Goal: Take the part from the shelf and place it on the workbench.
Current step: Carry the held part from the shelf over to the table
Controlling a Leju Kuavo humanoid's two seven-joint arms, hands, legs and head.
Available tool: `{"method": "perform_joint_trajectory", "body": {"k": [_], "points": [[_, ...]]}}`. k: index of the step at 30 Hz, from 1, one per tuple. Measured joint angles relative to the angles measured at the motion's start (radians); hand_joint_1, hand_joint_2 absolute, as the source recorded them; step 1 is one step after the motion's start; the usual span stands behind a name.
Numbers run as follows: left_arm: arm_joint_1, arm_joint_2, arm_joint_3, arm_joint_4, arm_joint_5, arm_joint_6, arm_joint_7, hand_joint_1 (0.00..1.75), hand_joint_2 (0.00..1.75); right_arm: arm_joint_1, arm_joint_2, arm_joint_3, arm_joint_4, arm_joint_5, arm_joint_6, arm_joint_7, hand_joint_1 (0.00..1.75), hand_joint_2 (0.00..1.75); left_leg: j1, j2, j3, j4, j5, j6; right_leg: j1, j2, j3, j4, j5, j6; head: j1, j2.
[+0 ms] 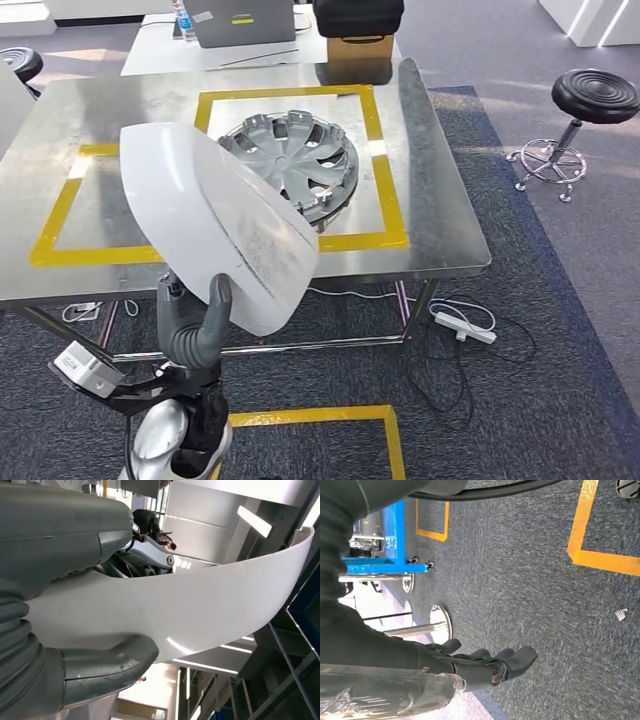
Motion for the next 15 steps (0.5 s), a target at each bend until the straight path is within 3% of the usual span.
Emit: {"method": "perform_joint_trajectory", "body": {"k": [1, 2, 4, 5, 7, 10, 12, 14, 15], "points": [[0.001, 0.0, 0.001, 0.0, 0.003, 0.0, 0.001, 1.75, 1.75, 0.0, 0.0, 0.0, 0.0, 0.0, 0.0, 0.0, 0.0, 1.75, 0.0, 0.0, -0.008, 0.005, 0.015, 0.001, 0.0, 0.0, 0.003, 0.0, -0.003, 0.0, 0.0, 0.0], [0.002, 0.0, 0.001, 0.0, 0.005, 0.0, 0.002, 1.75, 1.75, 0.0, 0.0, 0.0, 0.0, 0.0, 0.0, 0.0, 0.0, 1.75, 0.0, 0.0, 0.004, -0.028, 0.047, 0.003, 0.0, 0.001, 0.008, 0.0, -0.007, 0.002, 0.0, 0.0], [0.002, 0.0, 0.001, 0.0, 0.009, 0.0, 0.003, 1.75, 1.75, 0.0, 0.0, 0.0, 0.0, 0.0, 0.0, 0.0, 0.0, 1.75, -0.001, 0.001, 0.064, -0.156, 0.12, 0.009, 0.001, 0.003, 0.019, 0.001, -0.016, 0.008, 0.0, 0.0], [0.002, -0.001, 0.001, 0.0, 0.01, 0.001, 0.004, 1.75, 1.75, 0.0, 0.0, 0.0, 0.0, 0.0, -0.001, 0.0, 0.0, 1.75, -0.001, 0.001, 0.092, -0.212, 0.14, 0.013, 0.003, 0.004, 0.022, 0.002, -0.021, 0.013, -0.001, 0.0], [0.002, -0.002, 0.002, 0.0, 0.011, 0.001, 0.004, 1.75, 1.75, -0.001, 0.0, 0.0, 0.0, 0.0, -0.002, 0.0, 0.0, 1.75, -0.002, 0.0, 0.115, -0.26, 0.143, 0.023, 0.007, 0.004, 0.023, -0.001, -0.028, 0.022, 0.0, 0.0], [0.003, -0.003, 0.003, 0.0, 0.012, 0.002, 0.005, 1.75, 1.75, -0.001, 0.0, 0.0, 0.0, 0.0, -0.004, 0.0, 0.0, 1.75, 0.001, -0.001, 0.12, -0.268, 0.138, 0.04, 0.006, 0.001, 0.023, 0.003, -0.04, 0.038, 0.003, 0.0], [0.003, -0.006, 0.003, 0.0, 0.012, 0.002, 0.005, 1.75, 1.75, -0.002, 0.0, 0.0, 0.0, 0.0, -0.004, 0.0, 0.0, 1.75, 0.005, 0.0, 0.125, -0.271, 0.135, 0.05, 0.006, -0.001, -0.013, 0.08, -0.084, 0.048, 0.005, 0.0], [0.004, -0.008, 0.003, 0.0, 0.012, 0.002, 0.005, 1.75, 1.75, -0.001, 0.0, 0.0, 0.0, 0.0, -0.004, 0.0, 0.0, 1.75, 0.004, 0.0, 0.127, -0.271, 0.132, 0.055, 0.005, -0.002, -0.086, 0.215, -0.143, 0.053, 0.007, 0.0], [0.005, -0.008, 0.003, 0.0, 0.012, 0.002, 0.005, 1.75, 1.75, 0.0, 0.0, 0.0, 0.0, 0.001, -0.004, 0.0, 0.0, 1.75, 0.004, 0.0, 0.128, -0.271, 0.131, 0.057, 0.005, -0.002, -0.115, 0.264, -0.154, 0.054, 0.008, 0.0]]}}
